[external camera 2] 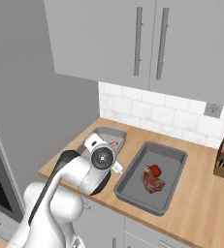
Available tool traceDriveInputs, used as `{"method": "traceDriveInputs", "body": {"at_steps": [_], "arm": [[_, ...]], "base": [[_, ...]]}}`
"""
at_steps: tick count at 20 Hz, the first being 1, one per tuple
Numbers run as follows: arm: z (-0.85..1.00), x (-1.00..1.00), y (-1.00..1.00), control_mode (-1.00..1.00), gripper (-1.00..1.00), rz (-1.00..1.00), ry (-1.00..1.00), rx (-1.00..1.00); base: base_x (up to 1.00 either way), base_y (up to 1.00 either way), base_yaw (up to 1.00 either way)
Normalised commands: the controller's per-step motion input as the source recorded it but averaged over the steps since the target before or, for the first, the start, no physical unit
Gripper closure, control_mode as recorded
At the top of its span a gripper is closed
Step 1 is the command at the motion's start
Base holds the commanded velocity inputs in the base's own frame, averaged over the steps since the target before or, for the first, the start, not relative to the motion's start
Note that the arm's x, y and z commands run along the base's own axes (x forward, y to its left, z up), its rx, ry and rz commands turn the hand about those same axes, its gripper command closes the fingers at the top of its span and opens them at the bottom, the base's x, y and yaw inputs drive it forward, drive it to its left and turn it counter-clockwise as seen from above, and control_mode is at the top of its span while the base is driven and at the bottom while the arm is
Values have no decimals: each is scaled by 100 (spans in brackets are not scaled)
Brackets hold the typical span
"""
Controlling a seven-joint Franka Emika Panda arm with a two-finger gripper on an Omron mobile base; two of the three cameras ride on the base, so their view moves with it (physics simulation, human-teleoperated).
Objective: Place one bell pepper and one steak in each tupperware on the nearby counter, to pack two identical lunches.
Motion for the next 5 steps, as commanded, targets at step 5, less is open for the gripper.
{"method": "traceDriveInputs", "body": {"at_steps": [5], "arm": [[0, -33, -27, -100, -100, 1, -1, 0]], "base": [[0, 0, 0]]}}
